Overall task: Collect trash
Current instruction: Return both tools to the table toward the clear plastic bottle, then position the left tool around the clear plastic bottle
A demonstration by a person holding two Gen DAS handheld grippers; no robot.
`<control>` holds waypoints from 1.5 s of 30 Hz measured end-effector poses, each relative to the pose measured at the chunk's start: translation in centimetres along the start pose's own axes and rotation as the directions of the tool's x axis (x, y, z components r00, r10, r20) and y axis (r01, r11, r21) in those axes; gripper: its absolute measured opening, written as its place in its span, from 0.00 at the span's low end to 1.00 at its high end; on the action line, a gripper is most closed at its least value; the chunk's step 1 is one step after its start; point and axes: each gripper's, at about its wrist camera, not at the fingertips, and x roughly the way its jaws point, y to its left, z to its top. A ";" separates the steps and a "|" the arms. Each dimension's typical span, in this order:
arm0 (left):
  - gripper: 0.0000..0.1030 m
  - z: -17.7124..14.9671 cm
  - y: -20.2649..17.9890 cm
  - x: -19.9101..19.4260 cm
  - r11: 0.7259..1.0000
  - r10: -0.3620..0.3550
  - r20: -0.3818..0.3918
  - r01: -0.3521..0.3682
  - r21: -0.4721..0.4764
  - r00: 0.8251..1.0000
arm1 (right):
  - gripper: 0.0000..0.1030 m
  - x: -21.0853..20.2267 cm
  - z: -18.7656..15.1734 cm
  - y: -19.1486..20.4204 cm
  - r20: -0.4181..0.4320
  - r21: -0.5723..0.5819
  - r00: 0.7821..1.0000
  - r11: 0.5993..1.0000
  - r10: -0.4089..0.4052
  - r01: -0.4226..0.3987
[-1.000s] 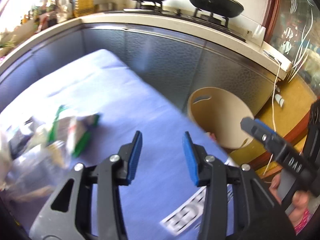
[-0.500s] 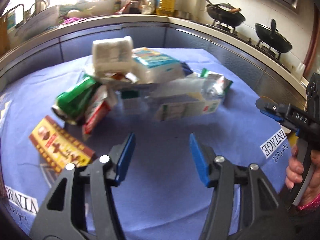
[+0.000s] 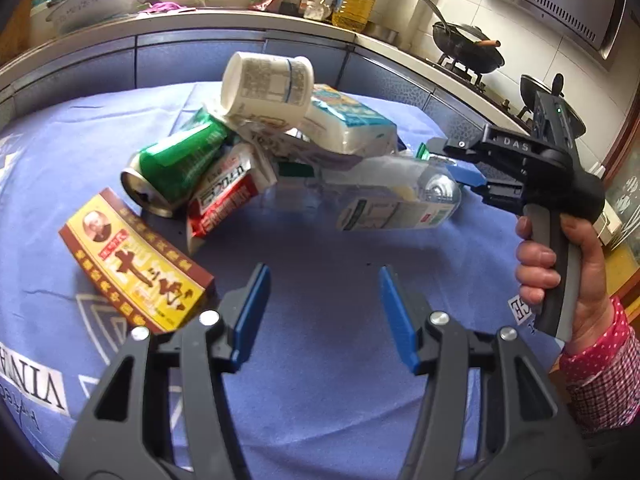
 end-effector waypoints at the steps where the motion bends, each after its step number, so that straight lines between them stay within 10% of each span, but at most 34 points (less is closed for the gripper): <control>1: 0.53 0.1 0.0 0.1 1.000 -0.015 -0.009 0.015 -0.012 1.000 | 0.49 0.0 -0.6 0.1 -0.017 -0.003 1.000 1.000 0.023 -0.023; 6: 0.57 0.4 1.0 0.6 0.992 -0.079 -0.045 0.074 -0.103 0.996 | 0.48 -1.3 -4.9 1.8 -0.101 -0.013 0.979 0.983 0.179 -0.181; 12: 0.64 0.8 2.5 -0.4 0.980 -0.089 -0.030 0.082 -0.180 0.996 | 0.48 -3.5 -12.0 6.2 -0.260 -0.116 0.904 0.918 0.341 -0.379; 21: 0.71 1.7 1.8 -0.6 0.984 -0.034 -0.055 0.024 -0.177 0.998 | 0.48 -6.5 -11.4 4.1 -0.119 -0.133 0.961 0.955 0.249 -0.264; 28: 0.71 1.7 1.0 0.4 0.986 -0.039 -0.085 0.024 -0.163 0.996 | 0.48 -3.5 -10.4 3.5 -0.148 -0.048 0.944 0.951 0.296 -0.305; 45: 0.71 1.5 3.3 -0.7 0.965 0.235 -0.042 -0.238 -0.106 0.971 | 0.49 -2.5 -12.2 7.5 -0.237 -0.151 0.924 0.929 0.299 -0.339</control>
